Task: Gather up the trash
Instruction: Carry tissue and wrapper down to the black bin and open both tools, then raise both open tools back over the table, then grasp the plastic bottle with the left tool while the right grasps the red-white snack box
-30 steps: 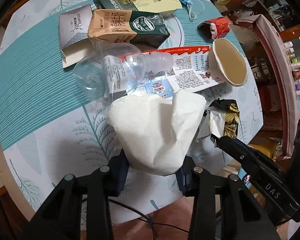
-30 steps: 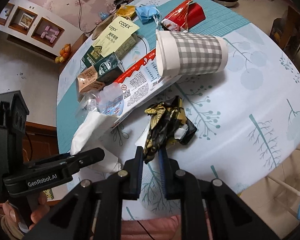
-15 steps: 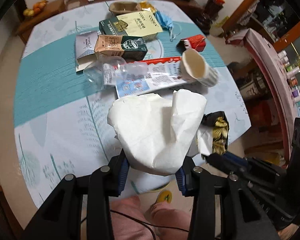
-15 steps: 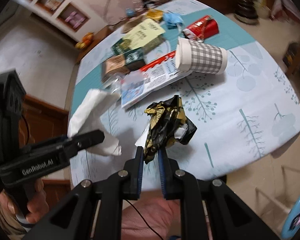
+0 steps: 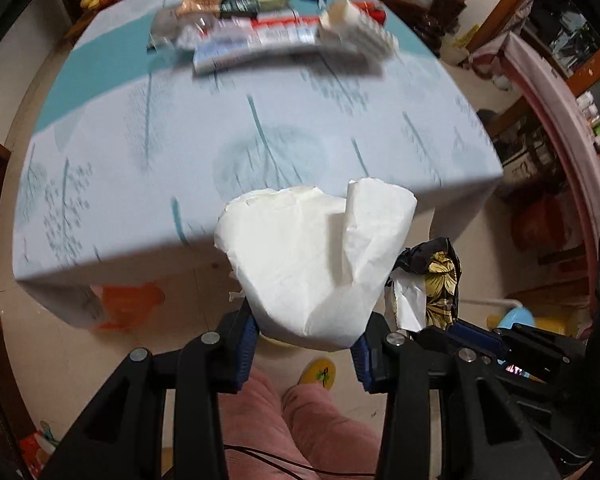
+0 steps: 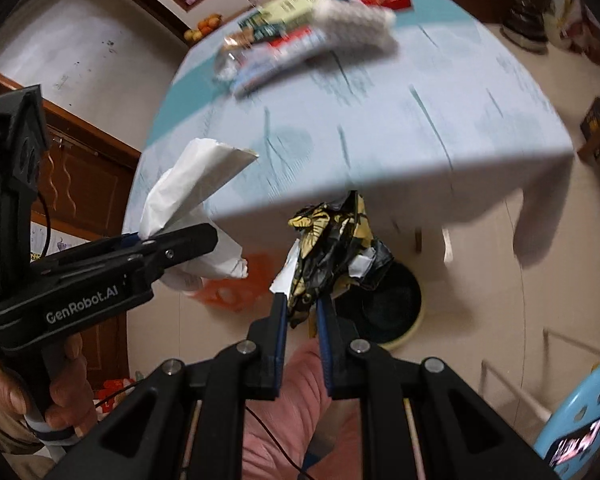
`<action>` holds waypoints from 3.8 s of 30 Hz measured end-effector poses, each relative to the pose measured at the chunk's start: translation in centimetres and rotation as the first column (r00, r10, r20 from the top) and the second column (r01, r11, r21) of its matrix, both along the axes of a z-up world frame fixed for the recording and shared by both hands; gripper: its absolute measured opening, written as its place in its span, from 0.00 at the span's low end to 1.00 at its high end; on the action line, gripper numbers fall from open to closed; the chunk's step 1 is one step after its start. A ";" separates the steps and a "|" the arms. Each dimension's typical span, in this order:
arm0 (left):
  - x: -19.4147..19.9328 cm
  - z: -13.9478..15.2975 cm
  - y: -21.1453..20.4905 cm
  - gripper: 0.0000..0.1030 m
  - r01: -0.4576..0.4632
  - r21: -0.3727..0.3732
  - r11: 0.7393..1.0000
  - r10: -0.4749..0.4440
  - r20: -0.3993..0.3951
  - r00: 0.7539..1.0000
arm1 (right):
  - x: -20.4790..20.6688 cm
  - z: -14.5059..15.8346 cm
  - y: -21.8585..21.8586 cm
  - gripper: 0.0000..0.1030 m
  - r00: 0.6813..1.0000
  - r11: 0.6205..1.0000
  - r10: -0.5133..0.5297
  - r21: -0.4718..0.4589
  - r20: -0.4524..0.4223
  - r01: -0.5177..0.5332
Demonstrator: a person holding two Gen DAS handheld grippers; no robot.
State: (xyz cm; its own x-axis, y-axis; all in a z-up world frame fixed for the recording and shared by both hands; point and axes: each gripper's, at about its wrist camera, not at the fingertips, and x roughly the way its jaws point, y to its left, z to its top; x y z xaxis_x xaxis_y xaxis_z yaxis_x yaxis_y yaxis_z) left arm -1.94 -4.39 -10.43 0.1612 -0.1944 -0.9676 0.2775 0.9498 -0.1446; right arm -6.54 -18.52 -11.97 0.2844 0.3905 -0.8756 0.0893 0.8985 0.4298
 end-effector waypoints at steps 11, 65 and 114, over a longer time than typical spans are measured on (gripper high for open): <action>-3.5 -11.7 -3.6 0.33 0.098 0.097 0.990 -0.093 -0.056 0.994 | -4.1 -11.5 -2.6 0.14 0.989 0.992 -0.107 0.061 -0.104 0.114; -4.0 -0.1 2.1 0.91 0.132 0.066 0.989 -0.140 0.149 0.979 | -5.4 -9.0 -1.2 0.47 0.968 0.972 -0.237 -0.030 -0.085 0.235; 28.2 4.3 5.8 0.91 0.257 0.136 0.957 -0.279 0.172 0.945 | 21.4 -0.5 -0.5 0.47 0.935 0.932 -0.352 0.072 -0.042 0.354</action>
State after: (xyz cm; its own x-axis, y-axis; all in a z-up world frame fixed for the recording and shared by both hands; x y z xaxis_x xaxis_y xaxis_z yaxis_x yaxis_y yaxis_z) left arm 26.24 1.40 -6.14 0.2982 -0.1496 -0.9427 0.5360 0.8435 0.0357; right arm 14.82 -19.04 -12.43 0.3918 0.3365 -0.8563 0.4078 0.7708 0.4894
